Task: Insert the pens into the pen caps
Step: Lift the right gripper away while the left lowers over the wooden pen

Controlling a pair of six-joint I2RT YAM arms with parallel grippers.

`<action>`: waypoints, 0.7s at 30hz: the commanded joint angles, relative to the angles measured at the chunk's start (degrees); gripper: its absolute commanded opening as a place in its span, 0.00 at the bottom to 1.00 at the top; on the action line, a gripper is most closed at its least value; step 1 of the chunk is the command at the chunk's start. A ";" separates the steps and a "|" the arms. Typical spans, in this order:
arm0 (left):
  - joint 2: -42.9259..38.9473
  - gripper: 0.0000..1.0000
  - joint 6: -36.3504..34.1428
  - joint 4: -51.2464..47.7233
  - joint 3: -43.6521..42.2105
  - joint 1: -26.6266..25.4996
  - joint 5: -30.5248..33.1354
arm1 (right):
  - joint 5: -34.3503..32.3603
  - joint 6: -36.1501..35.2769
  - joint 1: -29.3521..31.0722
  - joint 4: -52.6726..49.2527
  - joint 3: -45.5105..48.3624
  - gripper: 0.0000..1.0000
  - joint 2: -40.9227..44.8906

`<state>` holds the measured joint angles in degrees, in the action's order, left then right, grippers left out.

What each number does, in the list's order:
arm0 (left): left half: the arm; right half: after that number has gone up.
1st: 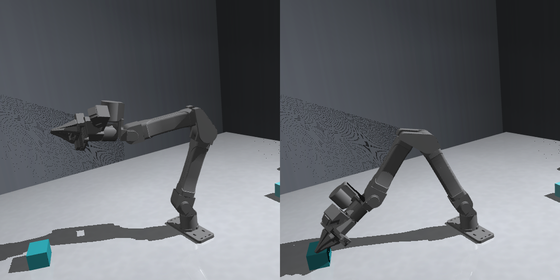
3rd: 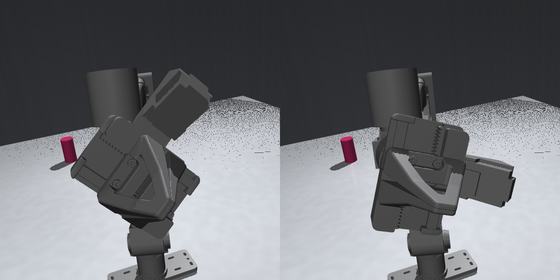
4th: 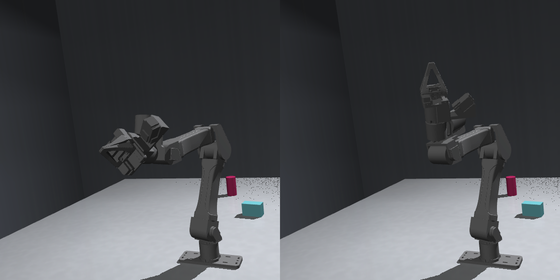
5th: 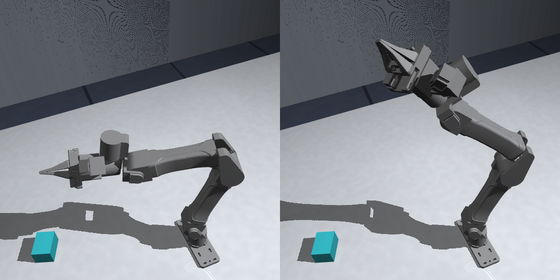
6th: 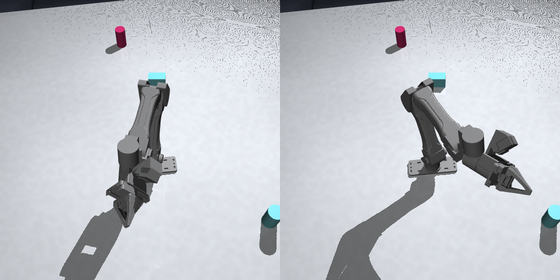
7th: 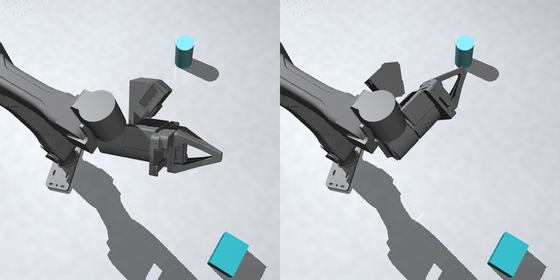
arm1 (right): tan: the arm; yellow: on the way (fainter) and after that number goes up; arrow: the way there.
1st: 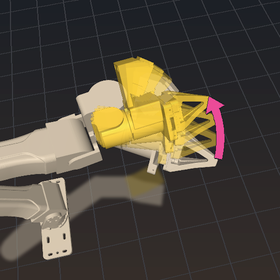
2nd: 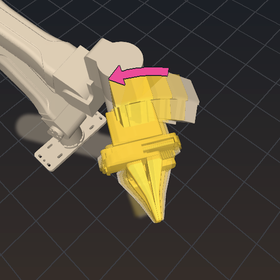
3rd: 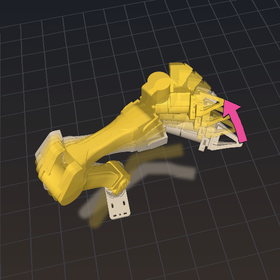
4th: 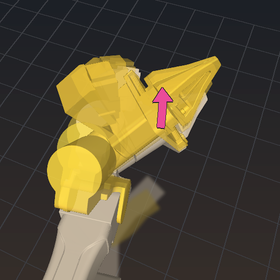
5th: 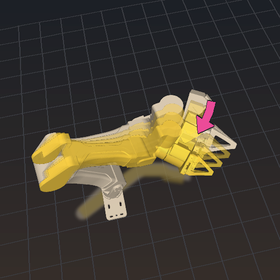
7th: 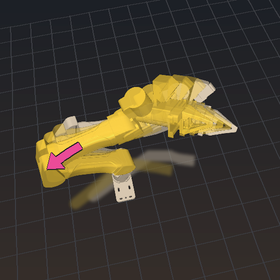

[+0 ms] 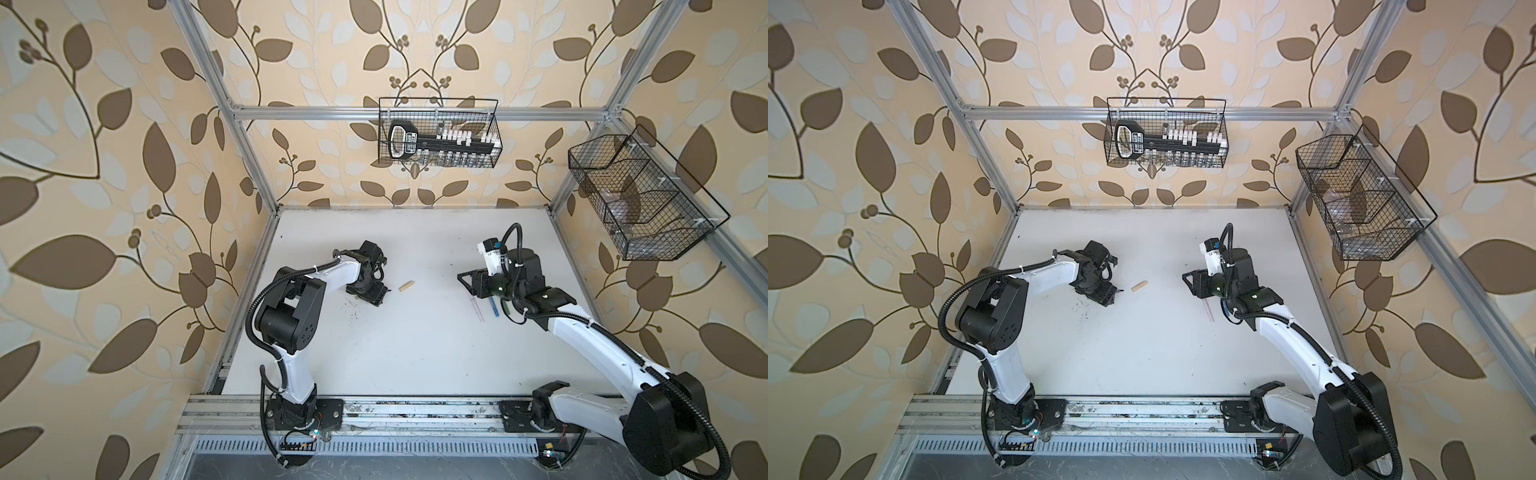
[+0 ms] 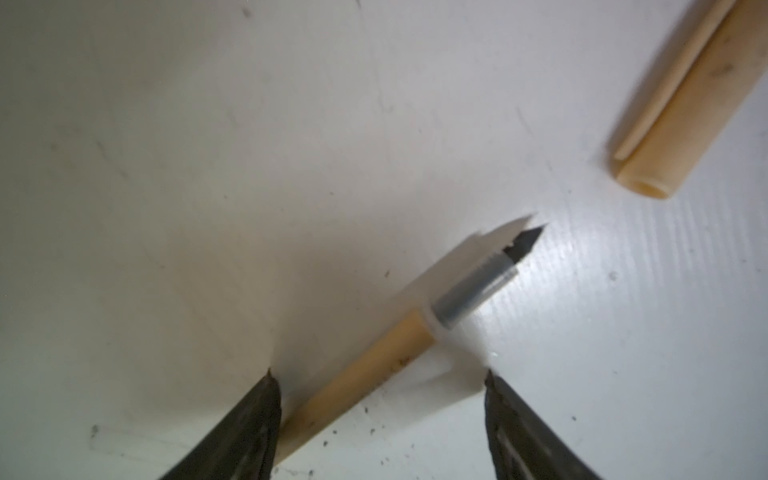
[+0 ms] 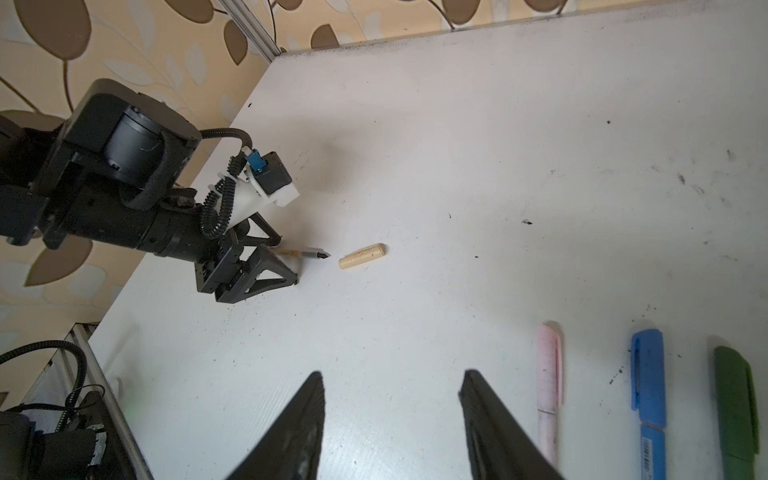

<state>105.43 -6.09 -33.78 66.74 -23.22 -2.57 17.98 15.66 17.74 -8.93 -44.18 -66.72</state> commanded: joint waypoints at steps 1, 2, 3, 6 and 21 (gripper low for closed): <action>-4.45 0.65 2.27 -1.23 -1.40 -1.93 2.60 | 1.16 0.20 0.25 0.91 0.99 0.54 -0.95; -4.72 0.61 2.62 -1.20 -1.60 -2.42 2.97 | 1.18 0.25 0.21 0.95 1.03 0.54 -0.96; -4.89 0.57 2.87 -1.36 -1.79 -2.93 3.42 | 1.29 0.29 0.24 1.10 1.11 0.54 -0.96; -5.34 0.49 3.74 -2.32 -1.94 -3.41 4.23 | 1.31 0.40 0.23 1.04 1.19 0.54 -0.83; -3.71 0.56 4.64 -4.18 -2.32 -3.67 1.56 | 1.80 0.69 0.37 0.99 1.91 0.54 0.09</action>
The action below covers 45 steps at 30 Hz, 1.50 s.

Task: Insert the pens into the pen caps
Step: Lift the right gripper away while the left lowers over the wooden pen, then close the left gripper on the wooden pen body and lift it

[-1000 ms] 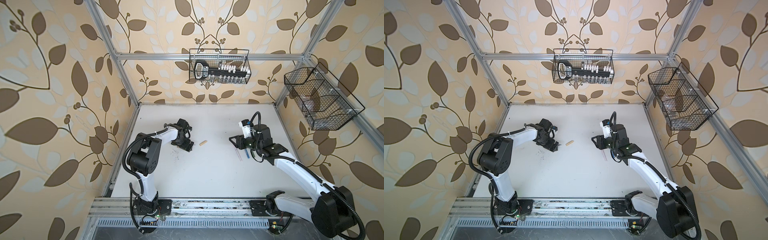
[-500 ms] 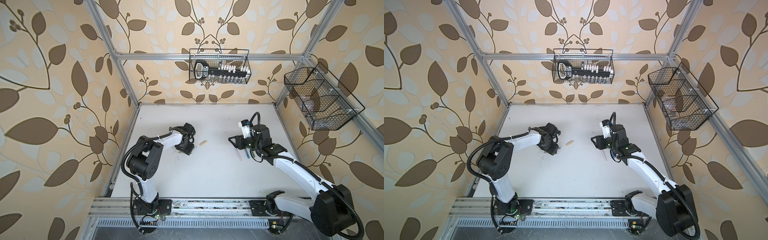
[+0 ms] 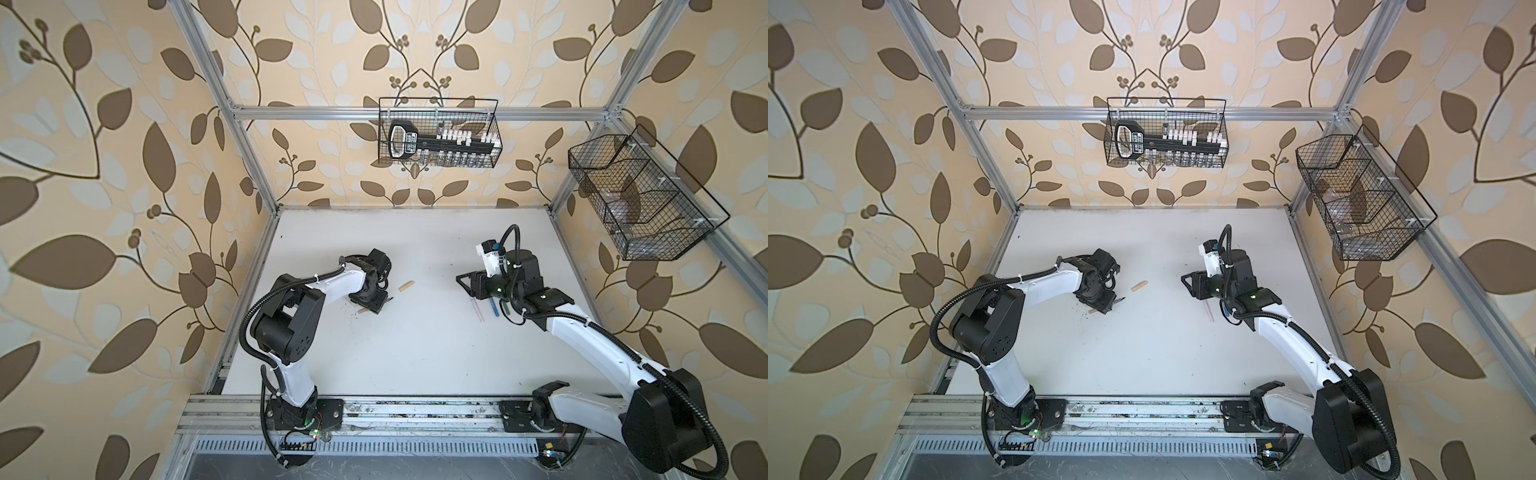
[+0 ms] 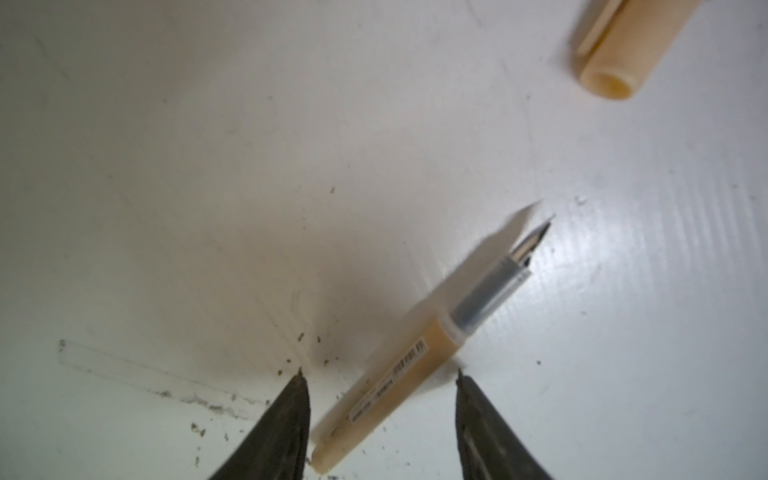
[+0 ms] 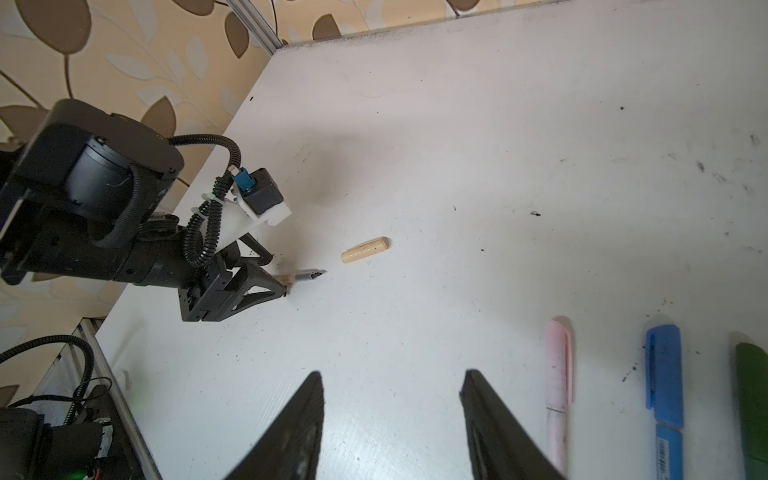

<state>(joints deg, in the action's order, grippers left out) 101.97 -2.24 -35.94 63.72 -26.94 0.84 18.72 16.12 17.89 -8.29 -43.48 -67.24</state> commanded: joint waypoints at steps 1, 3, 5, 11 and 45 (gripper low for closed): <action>-0.12 0.56 0.97 -2.11 0.55 0.05 -2.33 | 1.03 0.27 0.23 0.38 1.29 0.54 0.72; 0.07 0.56 1.47 -2.49 0.35 0.05 -2.80 | 1.14 0.27 0.22 0.33 1.21 0.54 0.82; 0.07 0.53 2.20 -2.86 -0.06 0.05 -2.92 | 1.28 0.40 0.31 0.39 1.21 0.54 0.72; -0.08 0.43 3.11 -3.73 -0.53 0.15 -3.21 | 1.41 0.35 0.67 0.45 1.32 0.55 0.54; -3.70 0.05 11.66 -2.76 -4.87 -0.22 -5.42 | -0.80 2.55 6.30 2.04 1.21 0.55 -1.23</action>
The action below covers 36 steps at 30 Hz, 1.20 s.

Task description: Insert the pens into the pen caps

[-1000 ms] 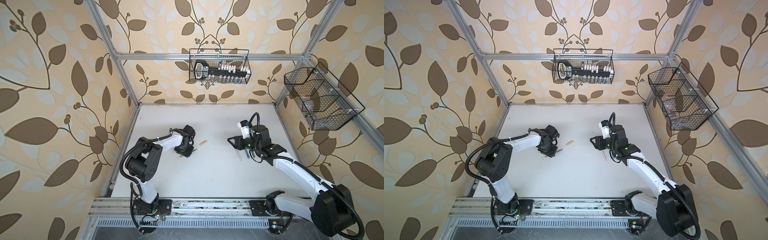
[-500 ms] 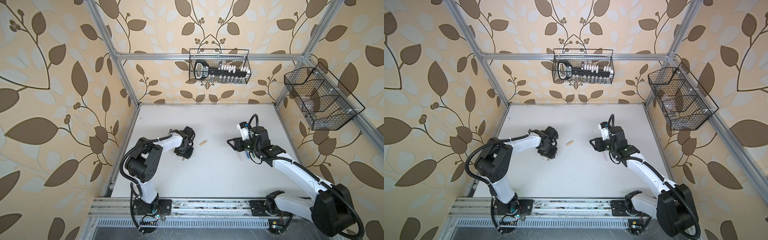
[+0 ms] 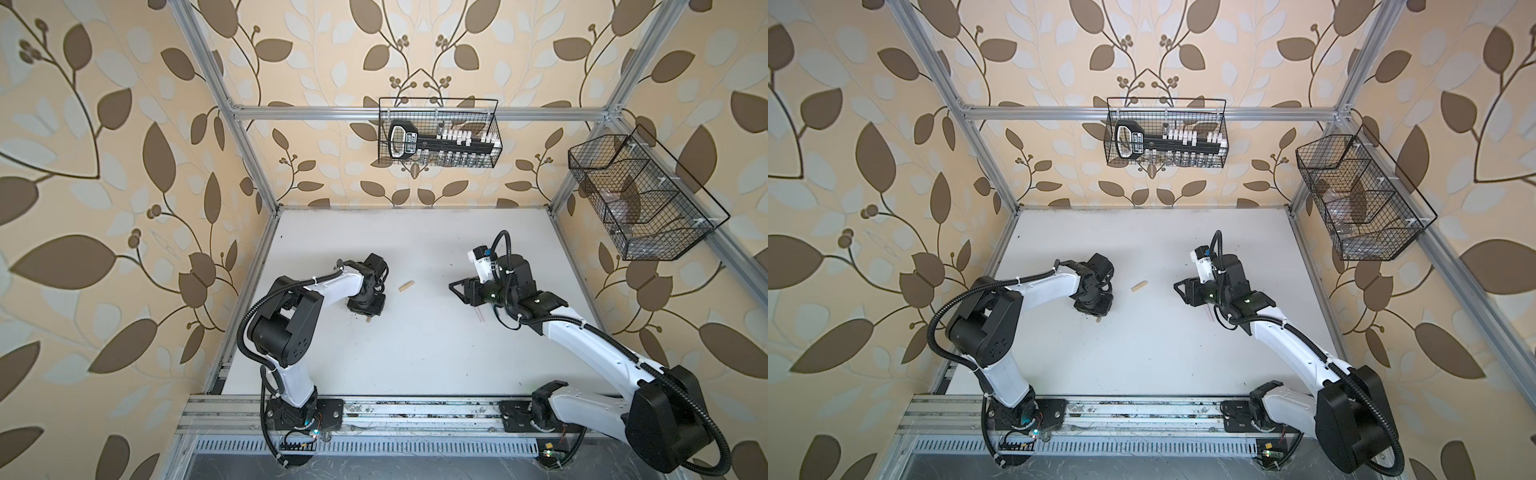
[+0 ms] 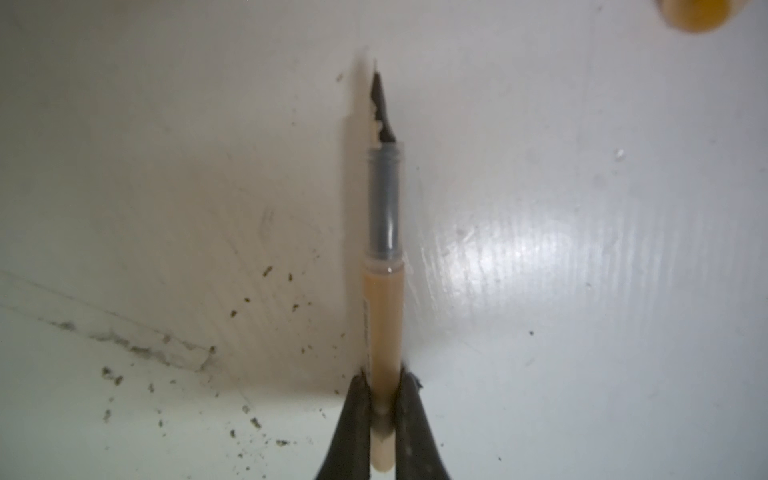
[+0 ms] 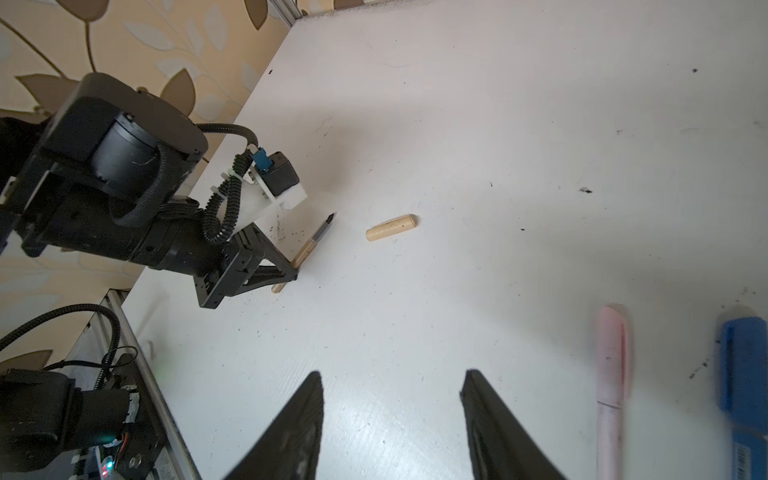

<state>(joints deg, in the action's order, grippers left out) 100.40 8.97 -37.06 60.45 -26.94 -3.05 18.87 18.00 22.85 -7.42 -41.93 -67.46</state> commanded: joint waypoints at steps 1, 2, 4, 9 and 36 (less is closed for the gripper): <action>-2.64 0.04 0.52 -1.05 -1.90 -0.22 -2.18 | -1.45 0.87 1.74 1.18 -0.15 0.55 -1.26; -3.27 0.02 0.45 -0.27 -2.04 -0.17 -3.08 | -1.64 1.40 1.96 1.36 -0.03 0.55 -1.46; -4.42 0.00 0.64 2.22 -2.71 -0.34 -5.49 | -1.21 3.77 2.37 3.62 1.10 0.55 -1.84; -7.37 0.00 2.59 11.27 -5.63 -1.83 -7.74 | -1.82 8.78 5.07 8.52 3.64 0.55 -4.14; -12.16 0.00 7.89 34.51 -10.79 -11.72 -21.80 | 4.76 21.51 8.93 35.16 5.28 0.57 -21.43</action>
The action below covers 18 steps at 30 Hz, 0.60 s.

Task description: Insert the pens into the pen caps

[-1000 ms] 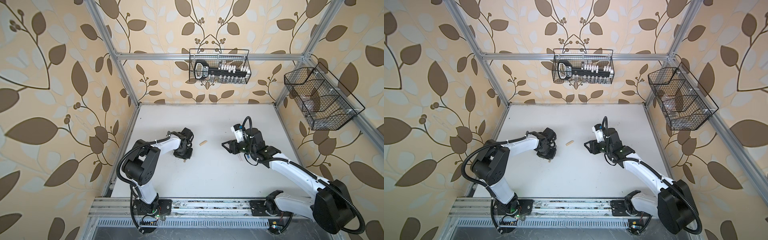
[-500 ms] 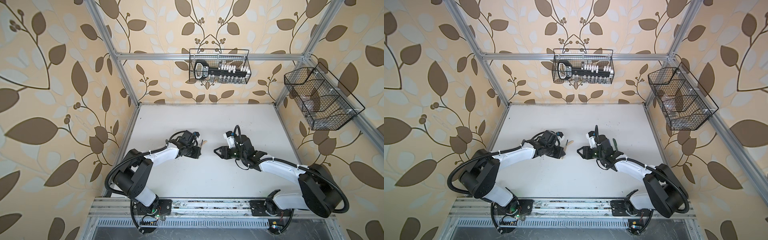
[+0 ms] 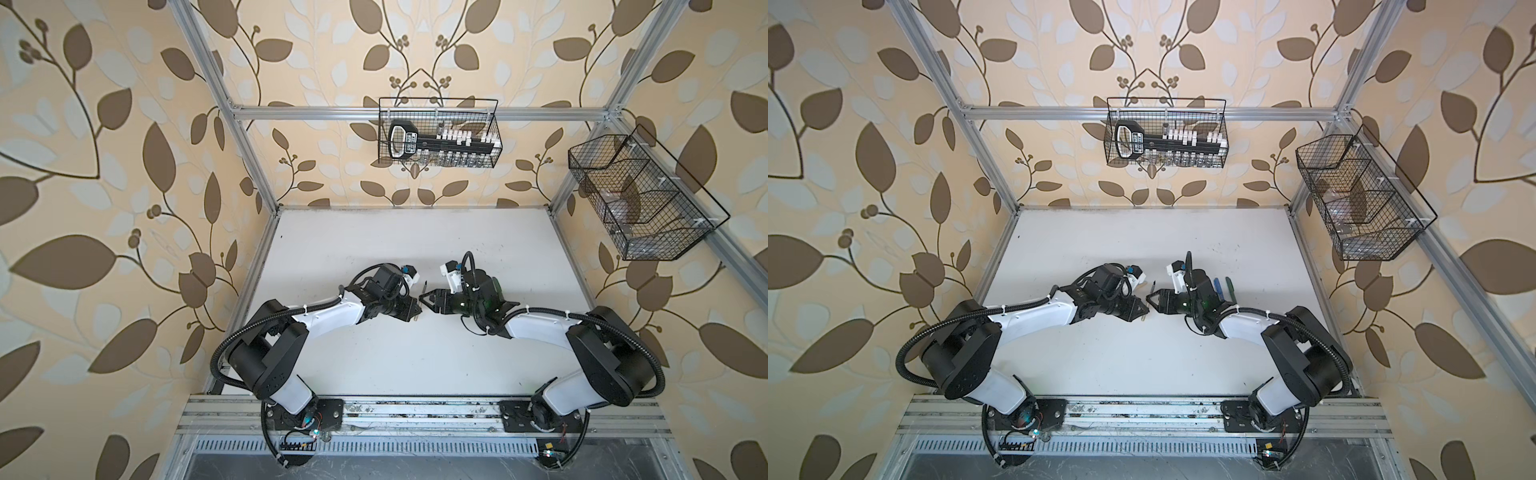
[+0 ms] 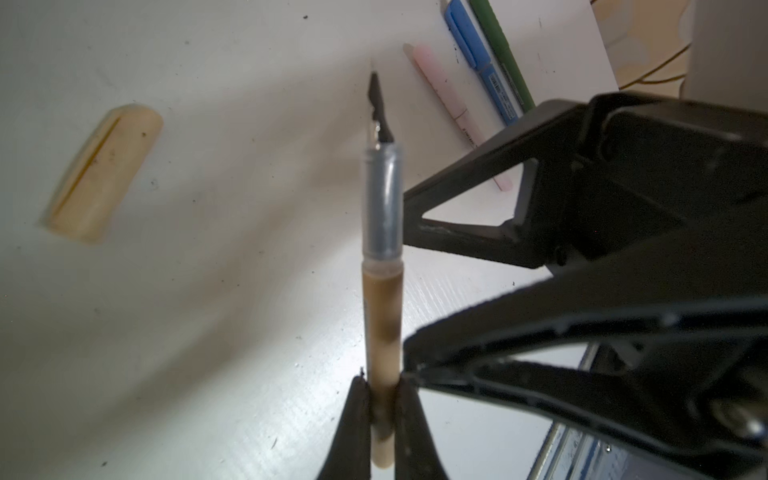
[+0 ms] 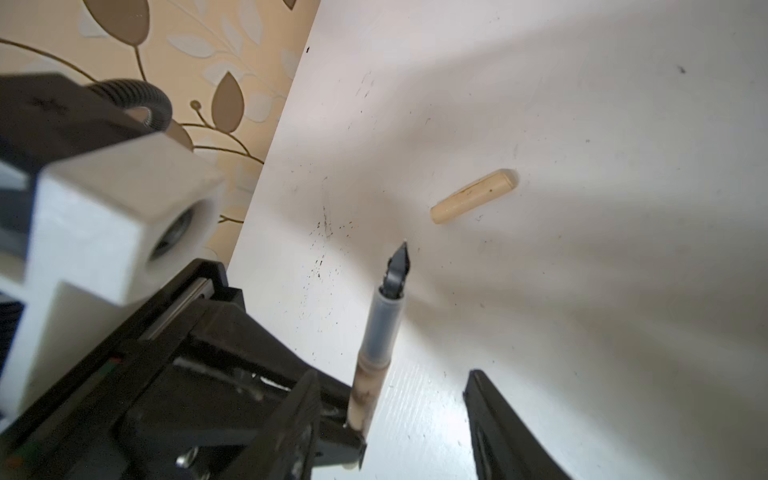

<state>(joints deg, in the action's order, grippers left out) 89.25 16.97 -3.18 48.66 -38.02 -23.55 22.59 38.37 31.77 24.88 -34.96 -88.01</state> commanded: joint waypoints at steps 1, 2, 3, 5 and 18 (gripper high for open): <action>-1.01 0.00 -0.29 0.48 1.06 -0.89 -1.37 | 1.45 1.61 -0.04 3.64 -1.78 0.56 -1.27; -1.01 0.00 -0.44 0.22 1.16 -1.12 -1.32 | 1.89 1.95 -0.18 4.41 -1.78 0.55 -1.61; -1.00 0.00 -0.72 -0.10 1.27 -1.38 -1.23 | 2.35 2.49 -0.36 5.21 -1.65 0.52 -1.89; -0.89 0.00 -1.03 -0.66 1.48 -1.87 -0.76 | 3.06 3.16 -0.59 6.56 -1.69 0.43 -2.41; -6.38 0.57 3.80 8.95 -4.10 -1.31 1.55 | 4.22 3.28 -2.88 8.12 2.98 0.00 4.13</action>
<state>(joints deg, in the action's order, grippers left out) 86.32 18.50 0.03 46.52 -39.72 -22.59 26.55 42.15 29.76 31.44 -34.24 -87.79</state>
